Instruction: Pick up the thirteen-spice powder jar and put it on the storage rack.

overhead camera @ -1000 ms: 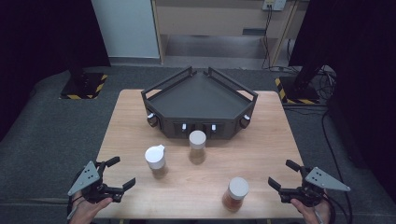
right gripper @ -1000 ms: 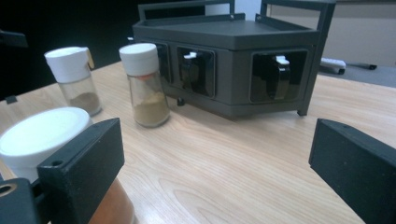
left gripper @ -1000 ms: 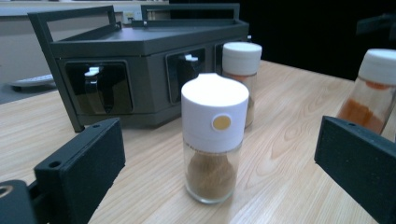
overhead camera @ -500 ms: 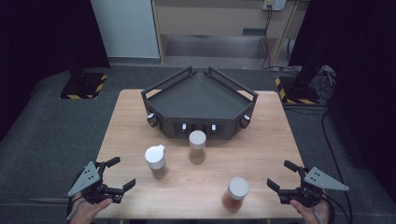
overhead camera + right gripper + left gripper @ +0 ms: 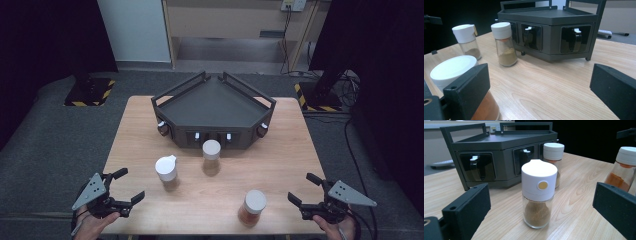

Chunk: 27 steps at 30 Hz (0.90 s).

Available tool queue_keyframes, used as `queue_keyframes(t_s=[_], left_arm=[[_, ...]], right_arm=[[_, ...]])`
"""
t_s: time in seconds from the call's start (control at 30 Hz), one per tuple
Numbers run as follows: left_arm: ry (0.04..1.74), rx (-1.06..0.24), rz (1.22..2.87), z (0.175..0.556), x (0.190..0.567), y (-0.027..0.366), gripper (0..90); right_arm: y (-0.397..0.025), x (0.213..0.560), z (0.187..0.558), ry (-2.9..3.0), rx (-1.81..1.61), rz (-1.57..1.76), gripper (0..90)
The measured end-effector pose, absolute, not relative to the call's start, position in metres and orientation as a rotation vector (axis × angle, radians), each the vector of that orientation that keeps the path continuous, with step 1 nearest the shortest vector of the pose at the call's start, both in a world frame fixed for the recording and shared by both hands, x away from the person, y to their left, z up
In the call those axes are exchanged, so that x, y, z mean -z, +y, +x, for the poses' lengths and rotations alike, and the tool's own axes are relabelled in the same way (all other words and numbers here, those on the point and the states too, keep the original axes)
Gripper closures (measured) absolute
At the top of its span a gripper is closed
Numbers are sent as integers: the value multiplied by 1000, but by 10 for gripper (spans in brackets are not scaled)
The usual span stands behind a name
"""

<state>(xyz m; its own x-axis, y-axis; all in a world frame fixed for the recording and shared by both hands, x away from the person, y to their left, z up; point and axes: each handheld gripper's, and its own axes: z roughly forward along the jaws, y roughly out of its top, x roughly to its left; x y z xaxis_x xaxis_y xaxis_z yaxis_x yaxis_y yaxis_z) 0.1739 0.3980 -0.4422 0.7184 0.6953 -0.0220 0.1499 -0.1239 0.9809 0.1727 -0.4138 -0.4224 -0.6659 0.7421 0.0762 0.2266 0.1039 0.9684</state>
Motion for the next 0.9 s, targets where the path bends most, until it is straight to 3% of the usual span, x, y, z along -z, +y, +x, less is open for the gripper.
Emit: queue_keyframes(t_s=[0.9], left_arm=[[707,-507,1668,173,435,402,0]], right_arm=[[-417,423,165,1948,-1585,959,34]])
